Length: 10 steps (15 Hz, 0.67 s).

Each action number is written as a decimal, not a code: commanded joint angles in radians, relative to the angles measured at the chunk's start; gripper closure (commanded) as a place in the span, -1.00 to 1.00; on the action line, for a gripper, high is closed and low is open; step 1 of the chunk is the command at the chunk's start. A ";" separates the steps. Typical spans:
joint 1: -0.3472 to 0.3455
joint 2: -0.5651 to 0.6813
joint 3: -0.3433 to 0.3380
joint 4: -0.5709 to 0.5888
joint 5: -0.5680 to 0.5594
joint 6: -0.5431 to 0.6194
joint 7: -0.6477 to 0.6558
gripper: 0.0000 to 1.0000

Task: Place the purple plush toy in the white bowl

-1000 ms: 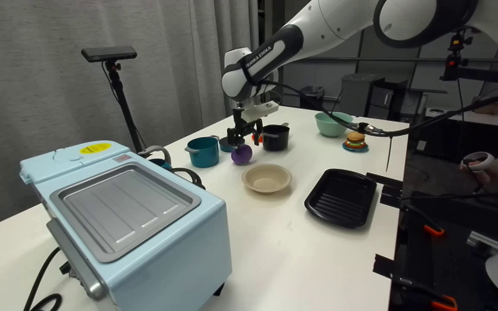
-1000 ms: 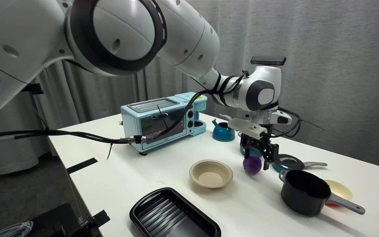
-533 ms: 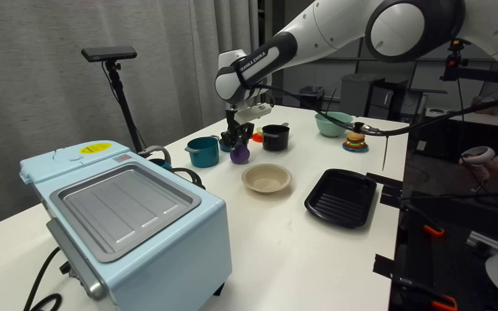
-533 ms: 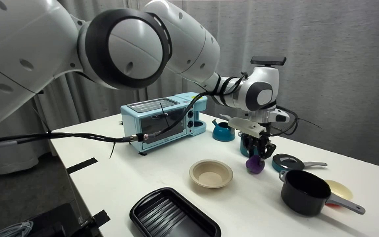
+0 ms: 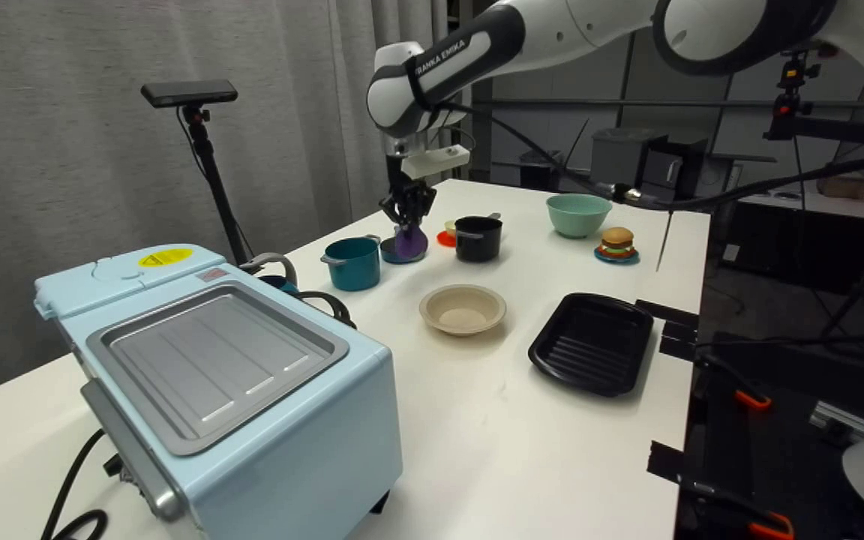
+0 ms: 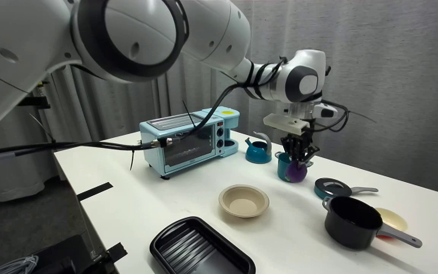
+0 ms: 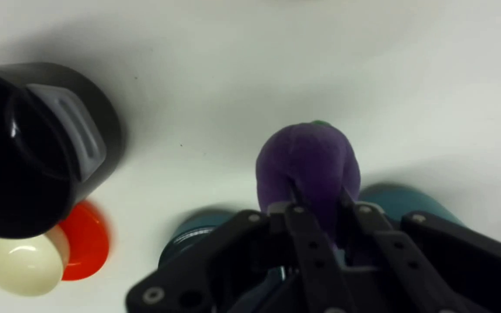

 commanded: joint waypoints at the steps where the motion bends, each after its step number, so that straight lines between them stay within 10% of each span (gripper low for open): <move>1: -0.004 -0.205 0.018 -0.169 0.015 -0.031 -0.016 0.93; 10: 0.023 -0.513 0.024 -0.604 -0.029 0.028 -0.078 0.93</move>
